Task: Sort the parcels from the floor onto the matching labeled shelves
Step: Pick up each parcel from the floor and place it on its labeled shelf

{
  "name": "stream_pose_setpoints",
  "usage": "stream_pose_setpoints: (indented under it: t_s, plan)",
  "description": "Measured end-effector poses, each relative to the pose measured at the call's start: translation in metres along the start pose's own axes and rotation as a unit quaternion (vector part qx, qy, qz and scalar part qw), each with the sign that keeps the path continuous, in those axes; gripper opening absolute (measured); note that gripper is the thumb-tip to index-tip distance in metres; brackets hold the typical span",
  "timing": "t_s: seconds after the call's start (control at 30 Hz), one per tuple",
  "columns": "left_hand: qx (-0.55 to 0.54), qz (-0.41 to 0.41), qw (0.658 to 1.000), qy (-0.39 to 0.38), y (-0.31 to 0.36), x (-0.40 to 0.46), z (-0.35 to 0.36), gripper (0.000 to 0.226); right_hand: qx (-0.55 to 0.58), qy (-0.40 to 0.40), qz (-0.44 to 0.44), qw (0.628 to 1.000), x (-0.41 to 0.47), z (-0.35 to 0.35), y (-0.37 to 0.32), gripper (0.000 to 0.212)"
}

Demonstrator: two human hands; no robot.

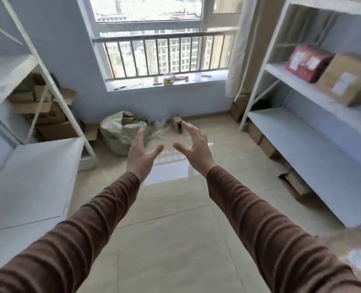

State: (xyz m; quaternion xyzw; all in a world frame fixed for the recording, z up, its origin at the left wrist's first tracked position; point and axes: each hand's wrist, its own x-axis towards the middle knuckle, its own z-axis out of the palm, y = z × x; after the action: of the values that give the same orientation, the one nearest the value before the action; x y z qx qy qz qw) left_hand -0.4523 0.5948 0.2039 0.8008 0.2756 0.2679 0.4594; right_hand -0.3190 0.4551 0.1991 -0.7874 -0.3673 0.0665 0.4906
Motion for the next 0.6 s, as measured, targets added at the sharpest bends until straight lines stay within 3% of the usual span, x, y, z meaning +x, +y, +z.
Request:
stream_pose_setpoints:
  t_s: [0.3,0.43,0.6]
  plan:
    - [0.109,0.106,0.970,-0.190,0.081,-0.076,0.236,0.067,-0.145,0.088,0.139,0.976,-0.141,-0.212,0.130,0.058]
    - [0.196,0.152,0.939,-0.236,0.114,-0.121,0.328,0.069,-0.227,0.087,0.191,0.951,-0.205,-0.292,0.185,0.057]
    - [0.219,0.172,0.914,-0.296,0.146,-0.155,0.408,0.070,-0.238,0.090,0.235,0.938,-0.253,-0.356,0.231,0.058]
